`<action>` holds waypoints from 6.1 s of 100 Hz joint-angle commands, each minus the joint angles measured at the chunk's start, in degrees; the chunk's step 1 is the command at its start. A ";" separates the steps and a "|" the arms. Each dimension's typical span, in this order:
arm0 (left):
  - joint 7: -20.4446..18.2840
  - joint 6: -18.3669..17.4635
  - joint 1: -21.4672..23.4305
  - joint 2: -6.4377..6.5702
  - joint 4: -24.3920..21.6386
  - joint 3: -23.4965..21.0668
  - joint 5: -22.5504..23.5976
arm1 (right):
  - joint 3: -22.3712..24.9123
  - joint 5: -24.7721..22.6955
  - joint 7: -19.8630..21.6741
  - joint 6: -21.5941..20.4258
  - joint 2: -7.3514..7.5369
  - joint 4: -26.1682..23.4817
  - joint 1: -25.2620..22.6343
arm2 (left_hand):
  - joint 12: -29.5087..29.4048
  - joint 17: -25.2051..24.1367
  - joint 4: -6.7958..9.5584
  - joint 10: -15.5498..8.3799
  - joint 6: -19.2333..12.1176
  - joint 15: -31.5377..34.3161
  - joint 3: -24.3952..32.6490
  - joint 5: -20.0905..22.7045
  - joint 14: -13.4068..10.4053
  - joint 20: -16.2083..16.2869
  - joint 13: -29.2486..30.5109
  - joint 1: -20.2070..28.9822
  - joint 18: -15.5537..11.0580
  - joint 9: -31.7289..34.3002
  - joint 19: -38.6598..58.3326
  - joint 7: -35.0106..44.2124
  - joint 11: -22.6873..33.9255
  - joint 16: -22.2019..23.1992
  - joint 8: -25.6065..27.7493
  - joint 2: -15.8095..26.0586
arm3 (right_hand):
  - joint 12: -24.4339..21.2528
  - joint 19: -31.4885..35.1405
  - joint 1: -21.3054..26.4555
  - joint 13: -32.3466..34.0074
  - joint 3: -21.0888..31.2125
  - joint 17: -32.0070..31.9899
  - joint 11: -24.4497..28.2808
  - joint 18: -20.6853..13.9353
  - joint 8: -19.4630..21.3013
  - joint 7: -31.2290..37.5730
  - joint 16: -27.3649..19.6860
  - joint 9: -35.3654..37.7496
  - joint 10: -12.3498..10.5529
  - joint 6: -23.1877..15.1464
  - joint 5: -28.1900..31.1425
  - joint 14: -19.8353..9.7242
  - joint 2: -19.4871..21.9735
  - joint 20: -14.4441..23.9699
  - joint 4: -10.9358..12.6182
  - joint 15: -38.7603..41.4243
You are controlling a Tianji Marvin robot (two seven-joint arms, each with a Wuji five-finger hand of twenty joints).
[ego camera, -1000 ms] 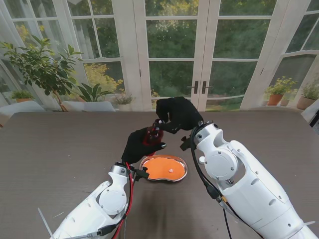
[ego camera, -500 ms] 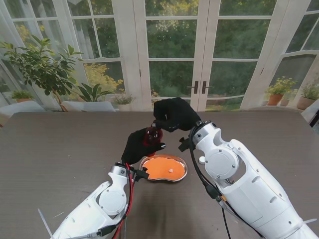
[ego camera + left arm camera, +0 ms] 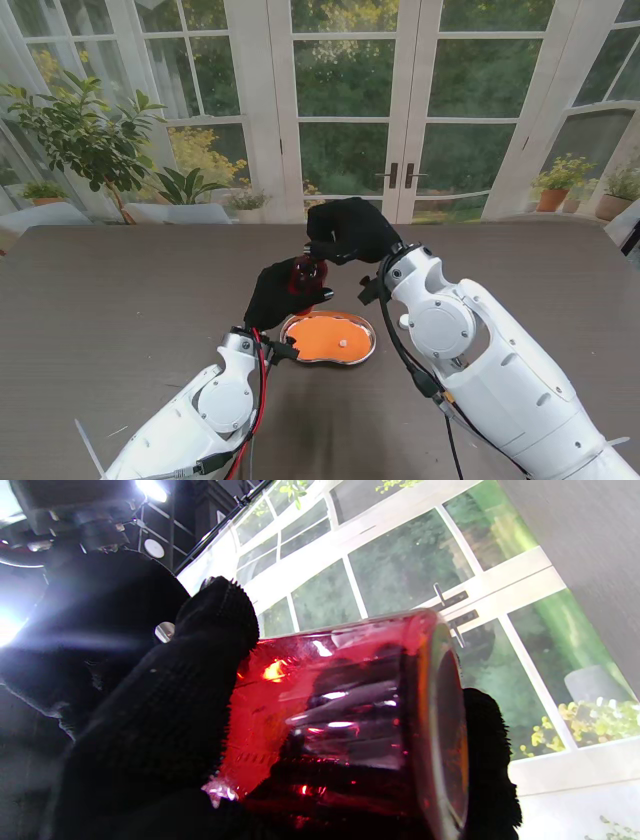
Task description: Collect the cotton balls from the tray into a sample bottle
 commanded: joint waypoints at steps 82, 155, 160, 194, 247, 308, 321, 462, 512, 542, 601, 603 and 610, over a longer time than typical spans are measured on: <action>0.05 -0.62 0.76 -0.22 -0.91 -0.50 0.86 | 0.92 1.65 2.93 0.17 0.21 0.46 -0.03 | -0.08 -0.72 -0.85 -10.51 -21.35 0.84 17.55 10.20 -4.05 0.36 1.00 9.10 -3.89 4.79 2.31 6.93 1.03 -0.06 0.78 12.89 | -1.87 1.68 -8.52 0.43 -3.06 -2.57 -0.04 0.38 -2.22 -6.00 -1.07 -0.86 2.54 2.24 3.91 0.32 15.19 1.48 6.31 -1.45; 0.09 -0.29 1.02 -0.12 -1.29 -0.73 0.95 | 1.93 2.20 2.13 -0.11 0.05 0.22 -0.74 | -0.12 -0.77 -0.82 -10.48 -21.31 0.81 17.45 10.14 -4.12 0.34 0.89 9.24 -3.91 4.67 2.29 6.87 0.96 -0.07 0.74 12.97 | -2.20 2.43 -8.61 0.43 -3.96 -3.56 -0.25 1.37 -3.34 -8.32 -1.68 -1.37 2.01 3.96 5.02 0.65 17.87 1.70 6.24 -2.41; 0.03 -0.19 1.05 -0.09 -1.34 -0.73 0.91 | 2.08 2.29 1.93 -0.08 0.01 0.13 -0.85 | -0.13 -0.83 -0.81 -10.53 -21.21 0.81 17.47 10.17 -4.11 0.33 0.85 9.25 -3.89 4.66 2.26 6.88 0.93 -0.07 0.75 12.93 | -2.22 2.49 -8.68 0.43 -4.08 -3.60 -0.22 1.36 -3.20 -8.11 -1.69 -1.38 2.05 3.76 4.81 0.65 18.01 1.72 6.30 -2.40; 0.10 -0.12 0.86 -0.20 -1.22 -0.52 0.76 | 2.87 1.86 2.40 -0.36 0.30 -1.20 -1.47 | -0.12 -0.69 -0.84 -10.57 -21.29 0.81 17.63 10.23 -4.08 0.36 0.89 9.15 -3.94 4.72 2.37 6.91 0.91 -0.08 0.80 12.90 | -2.36 2.63 -8.35 0.43 -4.35 -3.60 -0.09 1.34 -3.34 -7.82 -1.80 -1.52 1.93 3.63 4.56 0.75 16.74 1.65 6.34 -2.59; 0.36 -0.26 0.88 -0.27 -1.28 -0.72 0.68 | 3.07 1.20 8.17 -3.15 1.82 -1.66 -0.55 | -0.13 -0.61 -0.88 -10.49 -21.15 0.85 17.65 10.18 -4.05 0.36 0.94 9.18 -3.95 4.74 2.41 6.87 0.94 -0.08 0.76 12.92 | 1.37 1.04 -0.75 0.57 3.44 -4.53 4.48 -0.40 -3.17 2.19 -2.35 -4.88 -1.26 0.33 -3.08 -2.03 -14.07 1.05 -0.06 -4.83; 0.57 -0.65 0.62 -0.40 -1.05 -0.65 0.76 | 2.54 1.22 9.76 -6.03 2.26 -1.19 0.14 | -0.14 -0.66 -0.89 -10.45 -21.12 0.86 17.55 10.19 -4.09 0.38 0.95 9.18 -3.87 4.77 2.41 6.88 0.98 -0.07 0.76 12.91 | 7.21 0.13 3.37 0.65 9.32 -2.14 7.26 -0.99 -2.76 7.55 -0.45 -0.57 -2.19 -1.28 2.75 -3.15 -20.68 0.74 -0.34 0.20; 0.55 -0.74 0.57 -0.43 -0.97 -0.57 0.69 | 2.07 0.64 8.99 -6.26 2.13 -0.86 0.21 | -0.15 -0.57 -0.89 -10.46 -21.25 0.86 17.57 10.18 -4.04 0.39 0.97 9.18 -3.84 4.76 2.46 6.88 0.97 -0.08 0.75 12.91 | 7.42 0.28 3.55 0.65 9.03 -1.70 7.10 -1.15 -3.63 7.79 -0.34 -0.22 -2.00 -1.37 2.99 -3.15 -20.10 0.74 -0.28 0.55; 0.41 -0.72 0.77 -0.45 -1.09 -0.43 0.32 | 2.22 -16.30 0.99 -4.32 2.42 -3.39 -1.14 | -0.26 -0.59 -0.91 -10.38 -21.04 0.76 17.66 10.23 -4.05 0.41 1.03 9.20 -3.77 4.83 2.44 6.91 1.05 -0.11 0.69 12.82 | 6.04 2.26 -0.60 0.67 5.46 -1.64 5.77 -2.19 0.62 6.42 -0.60 -3.54 -2.19 -0.62 -5.54 -4.07 -10.72 1.36 1.10 0.96; 0.43 -0.60 0.77 -0.47 -1.19 -0.46 0.22 | 0.99 -15.26 2.30 -4.97 2.50 -2.75 -0.49 | -0.22 -0.52 -0.98 -10.36 -21.03 0.81 17.79 10.23 -4.06 0.41 1.19 9.09 -3.74 4.96 2.46 6.94 1.10 -0.08 0.68 12.78 | 4.77 2.32 0.15 0.71 4.63 -1.84 6.15 -2.11 0.45 6.26 -0.66 -4.23 -2.39 0.59 -7.21 -4.28 -9.79 1.30 1.08 0.92; 0.60 -0.82 0.74 -0.61 -1.10 -0.46 -0.08 | 1.23 -14.69 3.67 -6.29 2.79 -2.77 -0.77 | -0.27 -0.37 -1.02 -10.29 -20.97 0.81 17.75 10.19 -3.95 0.42 1.28 9.08 -3.77 5.03 2.52 6.97 1.14 -0.09 0.65 12.76 | 4.64 2.62 0.58 0.69 5.41 -2.02 6.76 -1.85 0.22 6.30 -0.51 -3.83 -2.32 0.03 -6.30 -4.05 -10.77 1.49 1.12 1.35; 0.58 -0.93 0.79 -0.58 -1.11 -0.60 -0.09 | 2.02 -17.45 3.95 -8.69 3.37 -2.62 -1.11 | -0.39 -0.34 -1.07 -10.24 -20.83 0.82 17.80 10.17 -4.05 0.39 1.39 9.08 -3.61 5.02 2.48 6.98 1.18 -0.08 0.58 12.75 | 4.69 2.34 0.99 0.66 5.40 -2.98 6.29 -1.55 1.24 4.45 -0.83 -4.34 -2.75 -4.04 -5.00 -3.69 -11.83 1.71 0.70 0.74; 0.58 -0.91 0.81 -0.57 -1.12 -0.60 -0.08 | 2.09 -17.37 3.99 -8.76 3.38 -2.62 -1.15 | -0.40 -0.34 -1.07 -10.27 -20.79 0.80 17.79 10.12 -4.03 0.39 1.34 9.10 -3.61 5.00 2.49 6.95 1.18 -0.09 0.56 12.74 | 4.75 2.35 0.86 0.63 5.10 -3.25 6.16 -1.33 1.44 4.12 -0.93 -4.58 -2.73 -4.53 -4.97 -3.50 -11.76 1.82 0.56 0.52; 0.61 -0.85 0.83 -0.58 -1.13 -0.61 -0.08 | 2.38 -17.39 3.98 -9.04 3.40 -2.63 -1.27 | -0.39 -0.34 -1.07 -10.19 -20.87 0.83 17.81 10.22 -3.95 0.39 1.39 9.10 -3.61 5.05 2.49 7.03 1.21 -0.07 0.59 12.72 | 4.66 2.29 0.51 0.64 4.50 -3.51 5.80 -1.25 1.40 3.55 -1.03 -5.06 -2.81 -5.03 -5.10 -3.37 -11.79 1.90 0.19 0.30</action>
